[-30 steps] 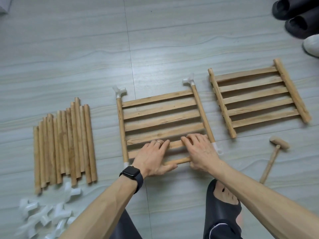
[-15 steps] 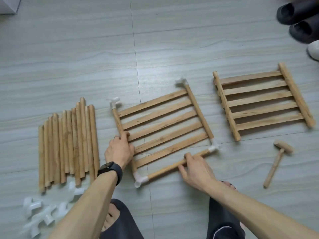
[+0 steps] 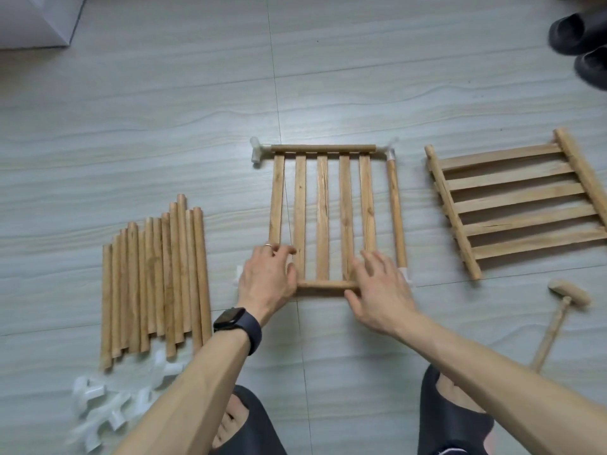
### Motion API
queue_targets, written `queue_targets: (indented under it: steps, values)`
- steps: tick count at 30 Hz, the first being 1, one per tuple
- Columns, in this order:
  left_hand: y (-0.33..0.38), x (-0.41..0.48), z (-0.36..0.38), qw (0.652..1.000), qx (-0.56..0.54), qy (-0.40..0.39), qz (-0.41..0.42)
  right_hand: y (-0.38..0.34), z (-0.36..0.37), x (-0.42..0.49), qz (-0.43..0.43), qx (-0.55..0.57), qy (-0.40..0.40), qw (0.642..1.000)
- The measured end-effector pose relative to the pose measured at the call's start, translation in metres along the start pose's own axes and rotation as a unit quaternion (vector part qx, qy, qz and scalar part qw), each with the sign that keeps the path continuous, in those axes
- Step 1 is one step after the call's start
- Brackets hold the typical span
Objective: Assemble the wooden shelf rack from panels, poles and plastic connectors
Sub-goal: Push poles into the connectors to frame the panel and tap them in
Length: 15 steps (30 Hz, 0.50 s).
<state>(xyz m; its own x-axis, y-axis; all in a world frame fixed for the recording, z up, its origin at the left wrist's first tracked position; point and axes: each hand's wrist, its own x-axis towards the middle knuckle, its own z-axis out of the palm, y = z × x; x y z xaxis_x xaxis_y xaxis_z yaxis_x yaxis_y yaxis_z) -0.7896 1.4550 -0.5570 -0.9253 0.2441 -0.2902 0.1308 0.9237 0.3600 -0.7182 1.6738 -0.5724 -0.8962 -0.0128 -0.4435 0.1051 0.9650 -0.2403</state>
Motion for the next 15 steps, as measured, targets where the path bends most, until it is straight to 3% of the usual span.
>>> queue_targets:
  steps: [3, 7, 15]
  values:
    - [-0.018, 0.005, -0.006, 0.994, 0.091, -0.040, -0.038, -0.022, 0.017, -0.009, -0.062, -0.022, -0.034, 0.997]
    - [-0.023, -0.005, -0.001, 0.988, 0.092, -0.109, -0.059, -0.029, 0.028, -0.009, -0.065, -0.013, -0.045, 0.997]
    - [0.000, -0.024, 0.012, 0.974, 0.168, -0.153, 0.000, 0.016, 0.021, -0.007, -0.067, -0.022, 0.019, 0.997]
